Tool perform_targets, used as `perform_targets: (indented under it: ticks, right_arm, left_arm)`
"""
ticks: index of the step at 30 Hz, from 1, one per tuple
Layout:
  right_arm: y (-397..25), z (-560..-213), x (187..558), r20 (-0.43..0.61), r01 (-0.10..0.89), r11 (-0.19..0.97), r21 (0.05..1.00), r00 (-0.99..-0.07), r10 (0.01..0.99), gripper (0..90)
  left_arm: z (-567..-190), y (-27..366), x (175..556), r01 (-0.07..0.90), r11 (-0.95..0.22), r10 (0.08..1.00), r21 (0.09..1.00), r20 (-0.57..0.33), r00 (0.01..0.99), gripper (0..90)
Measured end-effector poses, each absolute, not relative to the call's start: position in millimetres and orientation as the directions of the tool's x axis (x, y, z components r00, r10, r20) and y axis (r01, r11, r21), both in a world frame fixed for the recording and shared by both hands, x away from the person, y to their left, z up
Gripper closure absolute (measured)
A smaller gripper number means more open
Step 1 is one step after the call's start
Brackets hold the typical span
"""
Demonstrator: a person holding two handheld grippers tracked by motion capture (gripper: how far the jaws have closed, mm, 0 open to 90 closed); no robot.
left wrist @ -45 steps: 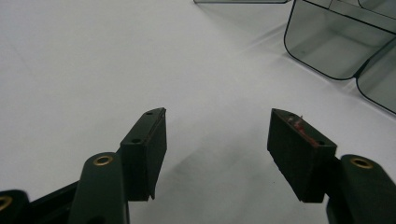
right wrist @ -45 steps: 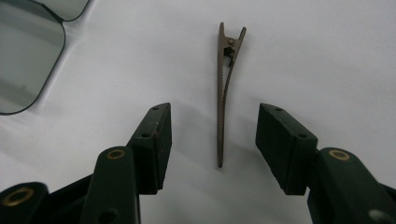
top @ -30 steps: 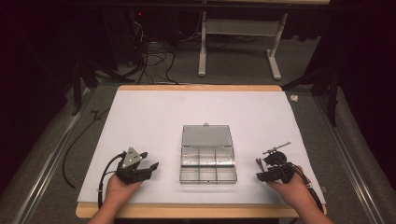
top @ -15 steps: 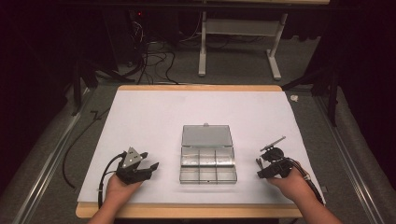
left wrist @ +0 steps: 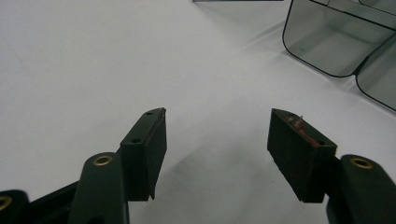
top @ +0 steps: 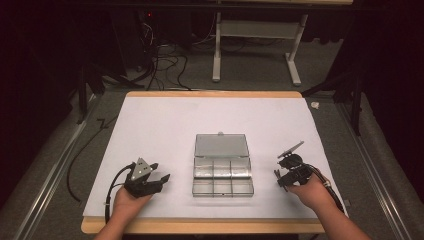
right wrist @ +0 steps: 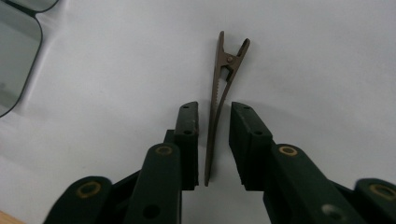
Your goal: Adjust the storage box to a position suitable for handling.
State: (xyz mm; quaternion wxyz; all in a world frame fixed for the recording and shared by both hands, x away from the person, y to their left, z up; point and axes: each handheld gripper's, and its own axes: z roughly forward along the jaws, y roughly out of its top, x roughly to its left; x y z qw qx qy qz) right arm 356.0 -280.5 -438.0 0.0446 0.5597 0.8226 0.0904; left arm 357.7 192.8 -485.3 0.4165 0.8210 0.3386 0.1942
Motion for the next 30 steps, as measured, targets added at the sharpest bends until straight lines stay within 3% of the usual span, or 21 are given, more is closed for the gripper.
perform_targets:
  ticks: [9, 30]
  right_arm:
    - [-279, -439, 358, 0.019, 0.914, 0.358, 0.191, -0.368, 0.93, 86.1]
    - [-266, -423, 350, 0.033, 0.893, 0.4, 0.209, -0.415, 0.909, 87.3]
  left_arm:
    - [-486, 193, 358, 0.397, -0.423, 0.718, 0.814, 0.035, 0.695, 37.9]
    - [-486, 192, 358, 0.394, -0.427, 0.718, 0.814, 0.041, 0.695, 37.9]
